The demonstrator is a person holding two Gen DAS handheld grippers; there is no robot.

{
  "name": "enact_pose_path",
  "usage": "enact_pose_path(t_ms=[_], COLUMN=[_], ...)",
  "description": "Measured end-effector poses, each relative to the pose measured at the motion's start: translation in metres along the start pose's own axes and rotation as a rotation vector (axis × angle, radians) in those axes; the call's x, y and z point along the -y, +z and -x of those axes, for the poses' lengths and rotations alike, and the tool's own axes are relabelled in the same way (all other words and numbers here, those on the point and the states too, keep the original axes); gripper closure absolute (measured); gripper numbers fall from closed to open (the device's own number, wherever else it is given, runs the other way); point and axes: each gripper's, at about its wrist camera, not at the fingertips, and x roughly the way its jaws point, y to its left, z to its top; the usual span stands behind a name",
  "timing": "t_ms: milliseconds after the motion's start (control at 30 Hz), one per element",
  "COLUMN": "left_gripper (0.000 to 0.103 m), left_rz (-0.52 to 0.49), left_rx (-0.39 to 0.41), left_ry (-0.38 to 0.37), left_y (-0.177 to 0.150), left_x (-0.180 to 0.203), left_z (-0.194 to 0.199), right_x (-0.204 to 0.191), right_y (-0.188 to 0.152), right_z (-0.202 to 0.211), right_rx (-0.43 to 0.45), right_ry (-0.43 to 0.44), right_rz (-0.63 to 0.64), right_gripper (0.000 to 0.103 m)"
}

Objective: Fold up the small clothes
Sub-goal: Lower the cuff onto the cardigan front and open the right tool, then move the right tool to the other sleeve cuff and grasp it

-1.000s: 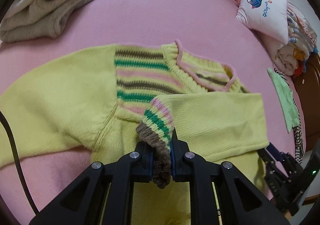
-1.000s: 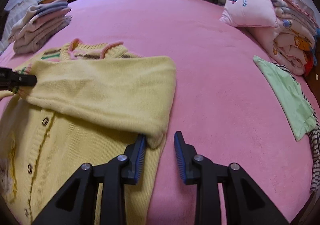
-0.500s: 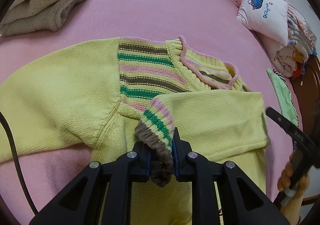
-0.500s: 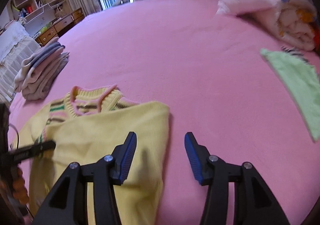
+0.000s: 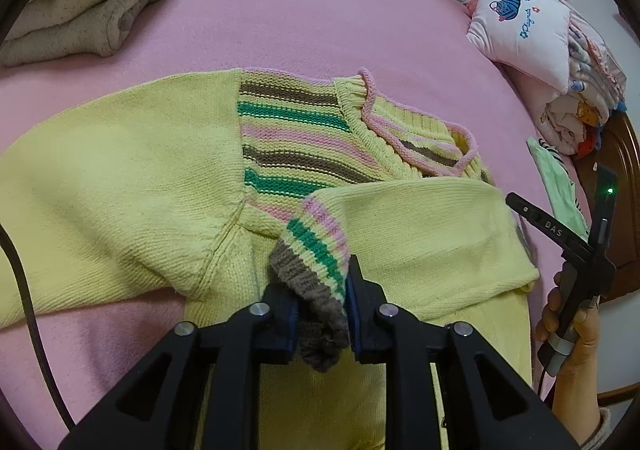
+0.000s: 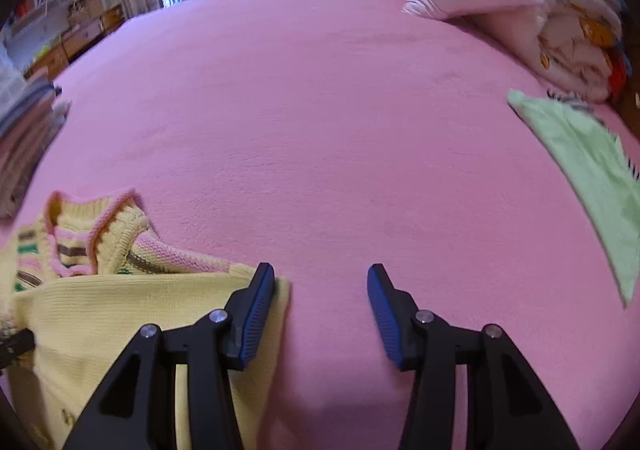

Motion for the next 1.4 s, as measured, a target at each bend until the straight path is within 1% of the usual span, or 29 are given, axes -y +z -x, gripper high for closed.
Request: enact_pose_path(t_ms=[33, 100, 133, 200, 233, 267, 300, 367, 433, 467, 500, 533, 567, 600, 667, 700, 767, 800, 867, 933, 967, 1100, 1200, 1233, 1267, 1333, 1367, 1400], left_gripper=[0.08, 0.063, 0.058, 0.05, 0.047, 0.04, 0.039, 0.038, 0.039, 0.049, 0.069, 0.076, 0.087, 0.091, 0.092, 0.092, 0.094, 0.097, 0.099, 0.099, 0.099, 0.099, 0.099, 0.098, 0.095, 0.078, 0.058, 0.035], left_rz=[-0.008, -0.027, -0.033, -0.052, -0.06, -0.071, -0.083, -0.113, -0.148, -0.153, -0.159, -0.166, -0.167, -0.161, -0.151, -0.145, -0.121, -0.11, -0.083, -0.058, -0.052, -0.034, -0.017, -0.017, -0.02, -0.04, -0.045, -0.046], left_rx=[0.0, 0.017, 0.032, 0.079, 0.097, 0.126, 0.156, 0.198, 0.213, 0.206, 0.191, 0.16, 0.139, 0.11, 0.076, 0.057, 0.015, 0.006, -0.005, 0.009, 0.014, 0.028, 0.029, 0.029, 0.031, 0.035, 0.042, 0.052], left_ry=[0.014, 0.055, 0.072, 0.092, 0.114, 0.14, 0.156, 0.171, 0.158, 0.149, 0.129, 0.083, 0.055, 0.018, -0.042, -0.051, -0.038, -0.029, -0.041, -0.052, -0.052, -0.04, -0.021, -0.012, 0.005, 0.054, 0.078, 0.101], left_y=[0.0, -0.003, -0.005, -0.008, -0.009, -0.011, -0.012, -0.013, -0.01, -0.008, -0.006, -0.002, -0.001, 0.002, 0.005, 0.006, 0.009, 0.01, 0.013, 0.016, 0.017, 0.019, 0.015, 0.012, 0.009, -0.001, -0.006, -0.014], left_x=[0.002, 0.005, 0.006, 0.009, 0.011, 0.013, 0.015, 0.021, 0.031, 0.033, 0.037, 0.042, 0.045, 0.048, 0.05, 0.049, 0.042, 0.038, 0.026, 0.017, 0.013, 0.006, 0.004, 0.007, 0.007, 0.014, 0.015, 0.017], left_z=[0.004, 0.016, 0.023, 0.043, 0.05, 0.058, 0.066, 0.077, 0.077, 0.075, 0.071, 0.062, 0.055, 0.046, 0.03, 0.02, 0.003, -0.004, -0.011, -0.008, -0.007, -0.001, 0.01, 0.015, 0.021, 0.038, 0.047, 0.057], right_x=[0.001, -0.001, -0.004, -0.014, -0.021, -0.027, -0.036, -0.051, -0.068, -0.078, -0.085, -0.096, -0.101, -0.106, -0.112, -0.111, -0.108, -0.106, -0.095, -0.081, -0.074, -0.057, -0.061, -0.063, -0.065, -0.069, -0.074, -0.078], right_y=[-0.001, -0.005, -0.008, -0.015, -0.02, -0.025, -0.028, -0.038, -0.044, -0.046, -0.048, -0.051, -0.053, -0.054, -0.055, -0.056, -0.058, -0.059, -0.059, -0.059, -0.058, -0.059, -0.063, -0.065, -0.067, -0.071, -0.074, -0.077], right_z=[0.008, 0.023, 0.034, 0.055, 0.068, 0.078, 0.085, 0.098, 0.102, 0.101, 0.099, 0.095, 0.091, 0.086, 0.077, 0.073, 0.063, 0.059, 0.052, 0.049, 0.048, 0.05, 0.063, 0.071, 0.077, 0.092, 0.102, 0.11], right_rx=[0.01, 0.029, 0.042, 0.073, 0.093, 0.105, 0.115, 0.134, 0.13, 0.123, 0.115, 0.099, 0.087, 0.072, 0.046, 0.036, 0.013, 0.004, -0.008, -0.01, -0.014, -0.026, -0.014, -0.006, -0.001, 0.013, 0.024, 0.034], right_ry=[-0.012, -0.003, 0.01, 0.039, 0.053, 0.067, 0.084, 0.118, 0.141, 0.156, 0.166, 0.172, 0.177, 0.186, 0.199, 0.2, 0.187, 0.177, 0.15, 0.124, 0.122, 0.15, 0.135, 0.147, 0.162, 0.186, 0.194, 0.199], right_rz=[0.006, 0.015, 0.023, 0.053, 0.077, 0.094, 0.112, 0.155, 0.197, 0.218, 0.235, 0.256, 0.264, 0.27, 0.272, 0.272, 0.265, 0.259, 0.239, 0.215, 0.201, 0.152, 0.154, 0.151, 0.147, 0.142, 0.142, 0.143], right_gripper=[0.058, 0.059, 0.059, 0.059, 0.059, 0.059, 0.059, 0.06, 0.066, 0.074, 0.08, 0.083, 0.087, 0.09, 0.092, 0.092, 0.092, 0.092, 0.092, 0.101, 0.103, 0.103, 0.103, 0.103, 0.103, 0.103, 0.103, 0.103])
